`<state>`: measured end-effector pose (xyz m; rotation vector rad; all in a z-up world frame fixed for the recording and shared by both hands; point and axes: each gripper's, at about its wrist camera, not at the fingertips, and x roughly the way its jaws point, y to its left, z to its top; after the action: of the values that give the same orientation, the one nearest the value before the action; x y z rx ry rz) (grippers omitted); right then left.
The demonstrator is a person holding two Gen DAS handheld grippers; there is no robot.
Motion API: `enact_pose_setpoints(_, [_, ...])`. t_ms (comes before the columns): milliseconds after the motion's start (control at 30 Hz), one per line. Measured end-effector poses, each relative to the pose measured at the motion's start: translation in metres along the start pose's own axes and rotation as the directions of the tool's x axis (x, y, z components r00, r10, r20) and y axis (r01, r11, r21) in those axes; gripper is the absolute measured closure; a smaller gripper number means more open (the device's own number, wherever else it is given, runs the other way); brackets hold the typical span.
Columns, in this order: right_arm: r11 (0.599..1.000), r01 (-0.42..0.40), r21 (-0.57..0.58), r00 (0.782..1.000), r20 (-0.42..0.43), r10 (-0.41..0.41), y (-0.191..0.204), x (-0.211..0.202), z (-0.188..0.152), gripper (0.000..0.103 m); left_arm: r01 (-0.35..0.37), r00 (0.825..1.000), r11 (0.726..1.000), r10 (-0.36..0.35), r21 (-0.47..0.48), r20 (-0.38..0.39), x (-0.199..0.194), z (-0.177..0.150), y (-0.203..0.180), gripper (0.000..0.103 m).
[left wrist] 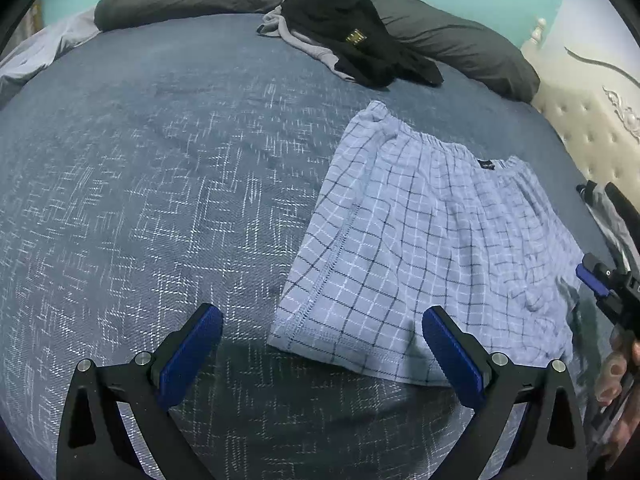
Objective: Fold clothes
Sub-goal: 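Grasp the plaid shorts leg hem with the left tool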
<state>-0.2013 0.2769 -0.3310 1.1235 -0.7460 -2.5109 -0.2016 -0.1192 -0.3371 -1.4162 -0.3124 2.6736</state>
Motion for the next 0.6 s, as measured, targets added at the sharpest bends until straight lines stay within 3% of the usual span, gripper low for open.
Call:
enact_pose_setpoints(233, [1.000,-0.001,0.002,1.000,-0.006,0.001,0.0009,0.0026,-0.0010,0.073,0.018,1.000,1.000,-0.018,0.002,-0.021,0.0024,0.0010,0.0012,0.004])
enact_pose_setpoints(333, [1.000,-0.002,0.007,1.000,-0.010,0.002,0.0002,0.0042,-0.0012,0.073,0.025,0.999,1.000,-0.025,0.013,-0.030,0.0029,0.0014,0.0007,0.017])
enact_pose_setpoints(500, [1.000,-0.006,0.009,1.000,-0.012,0.006,0.0005,0.0046,-0.0011,0.073,0.039,0.998,0.998,-0.038,0.042,-0.045,0.0027,0.0003,-0.0020,0.047])
enact_pose_setpoints(600, [1.000,-0.007,0.014,1.000,-0.013,0.007,0.0002,0.0050,-0.0013,0.073,0.044,0.998,0.999,-0.042,0.032,-0.052,0.0040,-0.0001,0.0003,0.054])
